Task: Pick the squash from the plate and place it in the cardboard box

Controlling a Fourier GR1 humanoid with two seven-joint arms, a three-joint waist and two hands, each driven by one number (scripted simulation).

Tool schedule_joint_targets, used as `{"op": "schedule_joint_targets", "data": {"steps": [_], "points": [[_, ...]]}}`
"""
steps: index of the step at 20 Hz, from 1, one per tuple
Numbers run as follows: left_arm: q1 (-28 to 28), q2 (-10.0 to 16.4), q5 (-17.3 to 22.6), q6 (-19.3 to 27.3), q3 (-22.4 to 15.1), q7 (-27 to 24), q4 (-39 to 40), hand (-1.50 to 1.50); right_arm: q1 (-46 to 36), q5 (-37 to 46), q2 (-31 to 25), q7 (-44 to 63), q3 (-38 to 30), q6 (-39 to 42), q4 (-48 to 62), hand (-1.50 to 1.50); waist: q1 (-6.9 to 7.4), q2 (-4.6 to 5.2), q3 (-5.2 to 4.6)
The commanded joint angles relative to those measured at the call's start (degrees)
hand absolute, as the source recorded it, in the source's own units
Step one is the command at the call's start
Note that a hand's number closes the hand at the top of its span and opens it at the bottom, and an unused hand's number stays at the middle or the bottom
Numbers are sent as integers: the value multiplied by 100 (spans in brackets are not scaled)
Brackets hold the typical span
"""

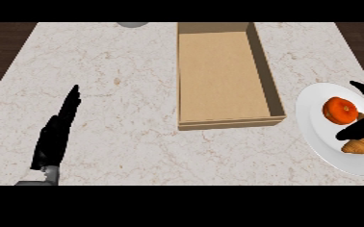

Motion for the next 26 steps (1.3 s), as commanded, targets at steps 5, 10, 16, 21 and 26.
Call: {"op": "schedule_joint_targets", "data": {"steps": [5, 10, 16, 21, 26], "points": [[-67, -255, -320, -138, 243, 45, 110, 0, 189, 358, 362, -27, -358, -34, -195, -150, -26, -3, 1], [326, -289, -443, -306, 312, -14, -252, 0, 76, 605, 391, 40, -451, 186, -131, -150, -14, -5, 1], [-262, -316, -415, -529, 469, 276, -84, 0, -592, 1052, 538, -308, -367, 152, 883, -150, 7, 5, 2], [11, -280, -253, -756, 713, 390, -478, 0, -425, 923, 731, -644, -638, 86, 1038, 150, 2, 0, 2], [-154, -452, -592, -551, 495, 273, -140, 0, -526, 1759, 602, -1022, -411, -1185, 1414, 150, 38, 19, 8]]}}
